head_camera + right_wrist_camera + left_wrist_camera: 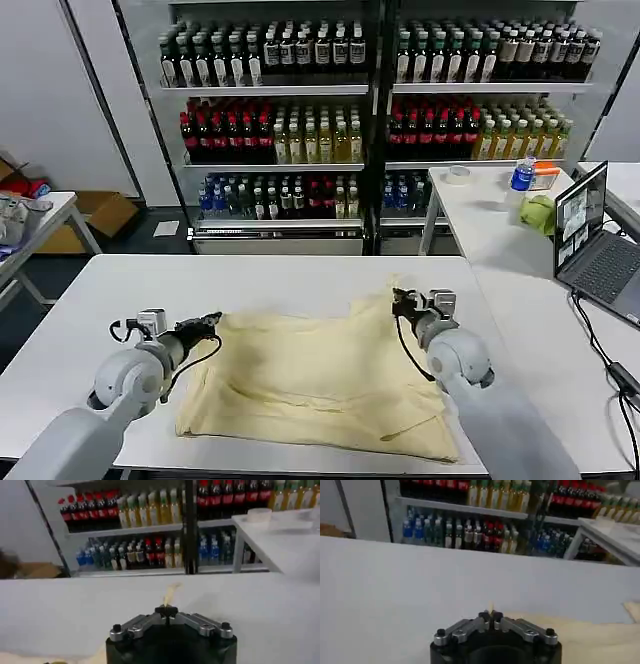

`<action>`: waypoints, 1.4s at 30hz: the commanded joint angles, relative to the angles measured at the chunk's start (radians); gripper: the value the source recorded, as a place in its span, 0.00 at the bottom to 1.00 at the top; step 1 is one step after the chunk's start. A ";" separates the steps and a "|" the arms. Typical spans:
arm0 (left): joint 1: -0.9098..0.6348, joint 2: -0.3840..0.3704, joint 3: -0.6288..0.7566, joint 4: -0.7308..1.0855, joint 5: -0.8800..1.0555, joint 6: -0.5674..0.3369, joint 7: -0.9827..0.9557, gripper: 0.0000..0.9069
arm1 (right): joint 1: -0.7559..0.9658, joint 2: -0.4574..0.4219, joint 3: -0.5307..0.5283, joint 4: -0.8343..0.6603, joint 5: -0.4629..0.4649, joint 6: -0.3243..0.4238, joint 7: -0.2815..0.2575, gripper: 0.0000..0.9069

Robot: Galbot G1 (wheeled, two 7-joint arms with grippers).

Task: Fold and organize the clothes.

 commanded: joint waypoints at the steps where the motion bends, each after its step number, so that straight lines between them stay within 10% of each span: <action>1: 0.143 0.041 -0.100 -0.156 -0.034 0.003 0.006 0.08 | -0.273 -0.089 0.135 0.302 -0.006 0.002 -0.012 0.00; 20: 0.393 0.072 -0.216 -0.328 -0.002 0.006 0.034 0.04 | -0.658 -0.106 0.300 0.551 -0.081 0.003 -0.059 0.00; 42: 0.543 0.053 -0.236 -0.280 0.176 -0.036 0.090 0.01 | -0.742 -0.065 0.295 0.492 -0.177 0.043 -0.068 0.00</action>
